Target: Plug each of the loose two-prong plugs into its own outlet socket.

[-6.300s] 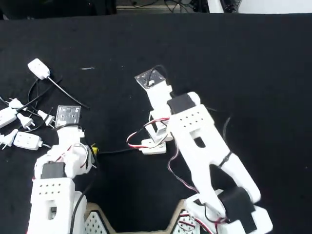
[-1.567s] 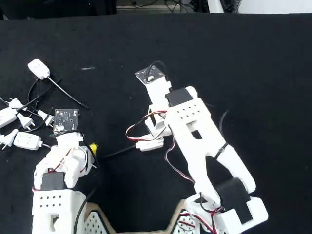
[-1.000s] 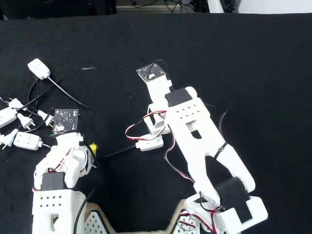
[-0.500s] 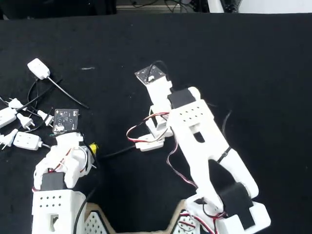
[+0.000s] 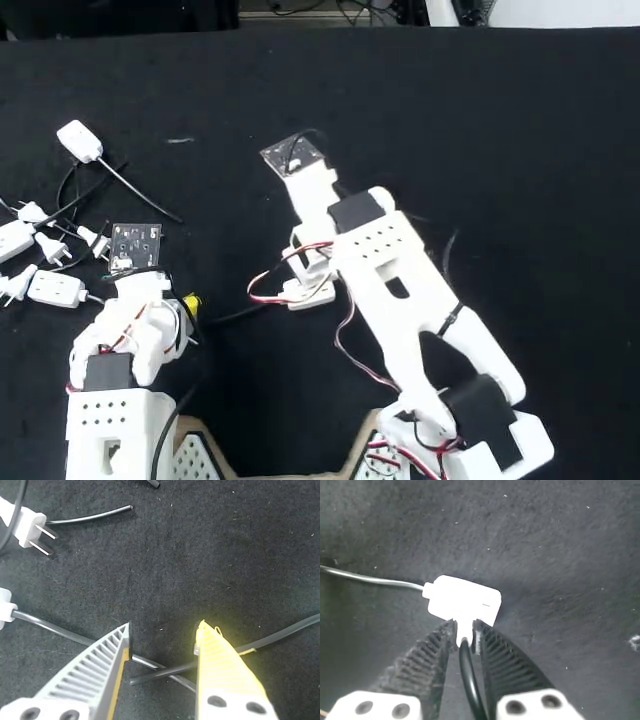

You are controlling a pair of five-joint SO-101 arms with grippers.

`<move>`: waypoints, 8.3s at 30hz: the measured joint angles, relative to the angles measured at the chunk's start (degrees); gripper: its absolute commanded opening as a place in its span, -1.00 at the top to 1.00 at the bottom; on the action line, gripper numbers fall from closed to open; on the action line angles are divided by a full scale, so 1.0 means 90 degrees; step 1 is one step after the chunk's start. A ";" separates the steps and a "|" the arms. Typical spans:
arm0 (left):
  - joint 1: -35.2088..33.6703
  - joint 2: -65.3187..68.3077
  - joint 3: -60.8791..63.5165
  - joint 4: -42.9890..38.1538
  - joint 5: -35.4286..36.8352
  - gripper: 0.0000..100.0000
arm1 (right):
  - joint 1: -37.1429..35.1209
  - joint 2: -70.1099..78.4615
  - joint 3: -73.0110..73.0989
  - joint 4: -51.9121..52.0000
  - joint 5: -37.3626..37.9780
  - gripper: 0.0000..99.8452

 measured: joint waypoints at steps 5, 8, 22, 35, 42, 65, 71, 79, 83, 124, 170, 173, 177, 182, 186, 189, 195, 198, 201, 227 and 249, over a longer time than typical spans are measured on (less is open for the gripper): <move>0.0000 0.0000 0.0000 0.0000 0.0000 0.56 | -0.0059 0.0000 0.0010 0.0029 0.0000 0.98; 0.0000 0.0000 0.0000 0.0000 0.0000 0.56 | -0.0059 0.0000 0.0010 0.0098 0.0000 0.98; 0.0000 0.0000 0.0000 0.0000 0.0000 0.56 | 0.0147 0.0000 0.0166 0.0117 0.0000 0.98; 0.0000 0.0000 0.0000 0.0000 0.0000 0.56 | 0.0147 -0.0020 0.0361 -0.0166 0.0000 0.98; 0.0000 0.0000 0.0000 0.0000 0.0000 0.56 | 0.0147 -0.0068 0.0352 -0.0107 0.0000 0.98; 0.0000 0.0000 0.0000 0.0000 0.0000 0.56 | -0.0371 -0.0059 0.0059 0.0186 0.0000 0.98; 0.0000 0.0000 0.0000 0.0000 0.0000 0.56 | -0.0381 -0.0059 0.0244 -0.0283 0.0000 0.98; 0.0000 0.0000 0.0000 0.0000 0.0000 0.56 | -0.0400 -0.0068 0.0488 -0.0576 -0.0020 0.98; 0.0000 0.0000 0.0000 0.0000 0.0000 0.56 | -0.0400 -0.0068 0.0488 -0.0557 -0.0020 0.98; 0.0000 0.0000 0.0000 0.0000 0.0000 0.56 | -0.0137 0.0508 -0.0205 0.0049 -0.0010 0.98; 0.0000 0.0000 0.0000 0.0000 0.0000 0.56 | 0.0547 0.0508 -0.0225 0.0567 0.0068 0.98; 0.0000 0.0000 0.0000 0.0000 0.0000 0.56 | 0.0547 0.0508 -0.0225 0.0567 0.0059 0.98; 0.0000 0.0000 0.0000 0.0000 0.0000 0.56 | 0.0547 0.0508 -0.0225 0.0567 0.0039 0.98; 0.0000 0.0000 0.0000 0.0000 0.0000 0.56 | 0.0537 0.0518 -0.0801 0.0996 0.0039 0.98; 0.0000 0.0000 0.0000 0.0000 0.0000 0.56 | 0.0547 0.0527 -0.1465 0.1387 0.0039 0.98; 0.0000 0.0000 0.0000 0.0000 0.0000 0.56 | 0.0547 0.0527 -0.1651 0.1612 0.0039 0.98; 0.0000 0.0000 0.0000 0.0000 0.0000 0.56 | 0.0537 0.0567 -0.1651 0.2081 0.0039 0.98; 0.0000 0.0000 0.0000 0.0000 0.0000 0.56 | 0.0537 0.0586 -0.1651 0.2198 0.0039 0.98; 0.0000 0.0000 0.0000 0.0000 0.0000 0.56 | 0.0537 0.0606 -0.1651 0.2227 0.0039 0.98; 0.0000 0.0000 0.0000 0.0000 0.0000 0.56 | 0.0567 0.1924 -0.2002 0.1836 -0.0049 0.98; 0.0000 0.0000 0.0000 0.0000 0.0000 0.56 | 0.0567 0.1954 -0.2129 0.1827 -0.0049 0.98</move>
